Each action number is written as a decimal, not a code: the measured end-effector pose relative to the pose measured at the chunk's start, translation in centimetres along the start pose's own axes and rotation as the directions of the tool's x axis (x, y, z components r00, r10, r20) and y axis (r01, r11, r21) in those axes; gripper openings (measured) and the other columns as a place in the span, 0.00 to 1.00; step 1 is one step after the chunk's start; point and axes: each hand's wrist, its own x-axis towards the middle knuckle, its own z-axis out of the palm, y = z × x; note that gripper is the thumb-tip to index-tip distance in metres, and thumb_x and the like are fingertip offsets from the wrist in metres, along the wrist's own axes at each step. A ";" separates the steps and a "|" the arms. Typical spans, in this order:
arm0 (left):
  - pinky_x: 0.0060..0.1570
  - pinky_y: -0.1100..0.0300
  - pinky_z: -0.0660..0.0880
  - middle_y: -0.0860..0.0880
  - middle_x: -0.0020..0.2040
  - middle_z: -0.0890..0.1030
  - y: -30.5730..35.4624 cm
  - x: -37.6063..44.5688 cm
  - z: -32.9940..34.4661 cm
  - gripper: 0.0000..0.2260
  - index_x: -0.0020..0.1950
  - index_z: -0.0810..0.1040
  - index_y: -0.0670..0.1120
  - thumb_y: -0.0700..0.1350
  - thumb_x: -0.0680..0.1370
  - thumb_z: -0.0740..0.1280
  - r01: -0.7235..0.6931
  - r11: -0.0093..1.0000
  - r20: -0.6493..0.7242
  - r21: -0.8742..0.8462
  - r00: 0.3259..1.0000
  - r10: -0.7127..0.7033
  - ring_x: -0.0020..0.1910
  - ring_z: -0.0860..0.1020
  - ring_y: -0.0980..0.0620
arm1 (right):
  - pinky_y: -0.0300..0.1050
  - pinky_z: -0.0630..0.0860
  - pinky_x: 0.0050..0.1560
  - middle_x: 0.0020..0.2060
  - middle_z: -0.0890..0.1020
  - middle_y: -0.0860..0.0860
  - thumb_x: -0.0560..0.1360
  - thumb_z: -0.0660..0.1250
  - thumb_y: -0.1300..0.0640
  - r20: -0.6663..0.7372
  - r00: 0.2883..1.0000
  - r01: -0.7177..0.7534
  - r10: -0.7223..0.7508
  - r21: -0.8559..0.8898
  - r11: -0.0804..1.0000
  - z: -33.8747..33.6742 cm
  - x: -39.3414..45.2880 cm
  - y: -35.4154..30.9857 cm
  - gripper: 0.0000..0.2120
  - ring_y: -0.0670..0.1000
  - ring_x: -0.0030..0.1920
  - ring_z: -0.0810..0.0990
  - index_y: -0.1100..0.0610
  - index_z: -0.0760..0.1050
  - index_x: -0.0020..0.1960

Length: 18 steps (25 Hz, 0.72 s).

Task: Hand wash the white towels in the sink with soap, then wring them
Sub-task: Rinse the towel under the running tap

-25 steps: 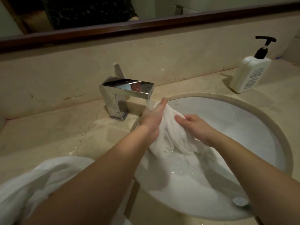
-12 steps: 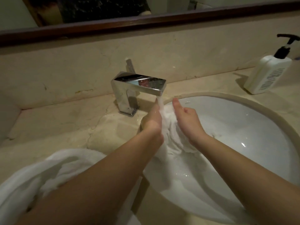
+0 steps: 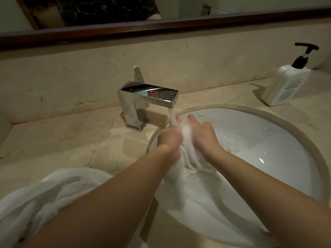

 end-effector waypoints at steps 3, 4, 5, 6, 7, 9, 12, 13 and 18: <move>0.62 0.44 0.77 0.47 0.63 0.82 -1.7 1.7 0.4 0.41 0.66 0.79 0.51 0.79 0.65 0.68 0.025 0.997 0.123 0.074 0.992 -0.034 0.60 0.82 0.43 | 0.38 0.66 0.29 0.25 0.74 0.47 0.82 0.60 0.42 0.045 0.999 -0.007 0.008 -0.013 1.000 -2.6 1.0 0.4 0.24 0.47 0.26 0.72 0.58 0.73 0.36; 0.63 0.43 0.77 0.45 0.65 0.81 -2.0 1.6 0.6 0.43 0.67 0.78 0.50 0.78 0.62 0.70 0.032 0.986 0.150 0.162 0.987 -0.056 0.60 0.81 0.42 | 0.40 0.70 0.34 0.31 0.78 0.49 0.82 0.61 0.41 0.056 0.998 -0.003 0.005 -0.039 0.999 -3.7 1.4 0.7 0.22 0.48 0.32 0.77 0.59 0.76 0.42; 0.64 0.44 0.76 0.44 0.67 0.79 -1.4 0.6 0.7 0.40 0.69 0.75 0.48 0.73 0.67 0.71 -0.020 0.969 0.208 0.246 0.978 -0.032 0.62 0.80 0.41 | 0.43 0.72 0.41 0.39 0.80 0.51 0.82 0.61 0.41 0.052 0.999 0.011 -0.005 -0.116 0.993 -4.8 1.8 1.2 0.20 0.51 0.41 0.79 0.59 0.77 0.49; 0.64 0.46 0.76 0.43 0.68 0.77 -0.8 -0.5 0.8 0.34 0.71 0.71 0.45 0.66 0.73 0.70 -0.098 0.904 0.243 0.416 0.970 -0.007 0.64 0.78 0.40 | 0.46 0.73 0.48 0.48 0.80 0.52 0.81 0.62 0.42 0.038 0.999 0.028 -0.019 -0.273 0.962 -5.9 2.0 1.9 0.19 0.54 0.50 0.79 0.58 0.76 0.57; 0.62 0.49 0.75 0.43 0.68 0.74 -0.6 -1.1 0.9 0.28 0.72 0.68 0.44 0.59 0.79 0.69 -0.189 0.796 0.277 0.576 0.960 0.028 0.65 0.76 0.39 | 0.48 0.73 0.55 0.55 0.77 0.53 0.81 0.63 0.42 0.024 0.999 0.052 -0.046 -0.476 0.878 -6.8 2.1 2.7 0.21 0.55 0.58 0.77 0.57 0.73 0.63; 0.58 0.51 0.74 0.43 0.67 0.72 -1.1 -1.0 1.3 0.23 0.72 0.66 0.44 0.52 0.81 0.68 -0.298 0.497 0.282 0.815 0.953 0.109 0.65 0.75 0.38 | 0.50 0.72 0.60 0.64 0.75 0.55 0.78 0.65 0.39 0.060 0.995 0.100 -0.084 -0.744 0.661 -7.9 1.7 3.9 0.27 0.56 0.64 0.74 0.57 0.71 0.69; 0.58 0.49 0.77 0.47 0.63 0.73 -1.9 -1.1 1.6 0.23 0.66 0.73 0.47 0.57 0.77 0.72 -0.388 0.225 0.373 0.894 0.922 0.109 0.60 0.77 0.42 | 0.45 0.72 0.49 0.61 0.78 0.54 0.75 0.70 0.37 0.166 0.981 0.078 0.103 -0.817 0.572 -8.0 1.4 5.0 0.32 0.54 0.57 0.78 0.58 0.71 0.69; 0.56 0.51 0.77 0.47 0.60 0.74 -2.2 -0.7 1.5 0.21 0.62 0.75 0.48 0.58 0.76 0.73 -0.394 0.195 0.389 0.898 0.919 0.066 0.57 0.78 0.43 | 0.45 0.71 0.48 0.60 0.79 0.53 0.76 0.70 0.40 0.179 0.976 0.076 0.127 -0.819 0.569 -8.0 1.5 5.3 0.28 0.54 0.56 0.78 0.58 0.71 0.67; 0.31 0.63 0.68 0.48 0.37 0.75 -1.9 0.9 1.0 0.11 0.41 0.75 0.48 0.51 0.81 0.68 -0.339 0.561 0.345 0.756 0.933 0.099 0.37 0.75 0.46 | 0.47 0.69 0.41 0.40 0.76 0.52 0.82 0.62 0.56 0.162 0.985 0.032 0.053 -0.481 0.876 -8.9 1.4 5.4 0.07 0.53 0.41 0.74 0.57 0.74 0.47</move>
